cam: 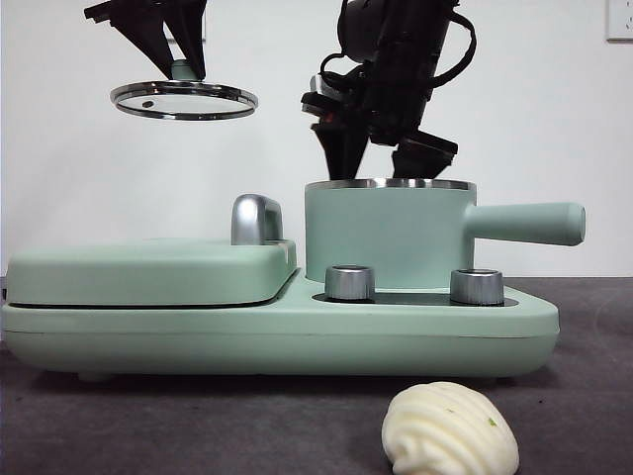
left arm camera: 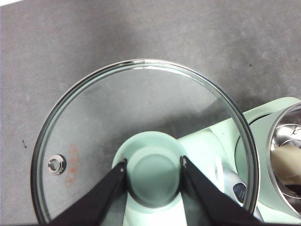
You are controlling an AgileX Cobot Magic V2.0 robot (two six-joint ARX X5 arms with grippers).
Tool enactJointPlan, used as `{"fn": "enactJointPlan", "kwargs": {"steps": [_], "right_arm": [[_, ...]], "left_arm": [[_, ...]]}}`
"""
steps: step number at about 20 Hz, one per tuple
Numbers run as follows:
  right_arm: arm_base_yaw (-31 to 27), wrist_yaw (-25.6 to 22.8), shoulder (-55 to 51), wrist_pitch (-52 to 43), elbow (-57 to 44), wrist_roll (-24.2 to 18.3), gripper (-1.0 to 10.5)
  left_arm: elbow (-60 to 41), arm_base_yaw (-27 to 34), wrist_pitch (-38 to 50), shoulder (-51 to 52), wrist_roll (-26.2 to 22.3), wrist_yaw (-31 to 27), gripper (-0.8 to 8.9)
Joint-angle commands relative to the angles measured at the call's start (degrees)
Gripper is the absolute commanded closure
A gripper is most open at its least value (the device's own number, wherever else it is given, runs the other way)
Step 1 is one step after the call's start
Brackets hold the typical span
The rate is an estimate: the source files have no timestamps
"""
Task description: Put the buns in a small steamer
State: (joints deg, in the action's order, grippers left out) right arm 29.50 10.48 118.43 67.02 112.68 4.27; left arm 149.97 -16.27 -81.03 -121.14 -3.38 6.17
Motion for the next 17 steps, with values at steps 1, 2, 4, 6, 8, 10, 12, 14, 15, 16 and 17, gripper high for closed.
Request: {"fn": "enactJointPlan", "kwargs": {"steps": [1, 2, 4, 6, 8, 10, 12, 14, 15, 16, 17], "right_arm": [[0.2, 0.0, 1.1, -0.2, 2.3, -0.7, 5.4], [0.1, 0.1, 1.0, 0.6, 3.3, -0.7, 5.3], [0.0, 0.0, 0.6, 3.9, 6.7, -0.7, 5.2], [0.0, 0.0, -0.1, 9.8, 11.1, -0.7, 5.2], [0.0, 0.0, -2.2, 13.1, 12.1, -0.7, 5.0], [0.2, 0.2, -5.2, 14.3, 11.1, -0.7, 4.8], [0.5, 0.1, -10.1, 14.3, 7.7, -0.7, 4.4], [0.9, 0.0, -16.7, 14.3, 1.5, -0.7, 4.2], [1.1, 0.0, -20.9, 14.3, -2.8, -0.7, 4.2], [1.4, 0.0, -24.3, 14.3, -6.5, -0.7, 4.2], [2.0, 0.0, -28.4, 14.3, -11.0, -0.7, 4.2]], "left_arm": [[2.3, -0.2, 0.1, 0.1, 0.4, 0.3, 7.63], [2.3, -0.2, 0.1, 0.1, 0.4, 0.3, 7.63], [2.3, -0.2, 0.1, 0.1, 0.4, 0.3, 7.63], [2.3, -0.2, 0.0, 0.1, 0.5, 0.3, 7.63], [2.3, -0.2, 0.0, 0.1, 0.5, 0.3, 7.63], [2.3, -0.2, 0.0, 0.1, 0.5, 0.3, 7.63], [2.3, -0.2, 0.0, 0.1, 0.4, 0.3, 7.63], [2.3, -0.2, 0.0, 0.1, 0.5, 0.3, 7.63], [2.3, -0.2, 0.0, 0.1, 0.5, 0.3, 7.63], [2.3, -0.2, 0.0, 0.1, 0.5, 0.3, 7.63], [2.3, -0.3, 0.0, 0.1, 0.4, 0.3, 7.63]]}}
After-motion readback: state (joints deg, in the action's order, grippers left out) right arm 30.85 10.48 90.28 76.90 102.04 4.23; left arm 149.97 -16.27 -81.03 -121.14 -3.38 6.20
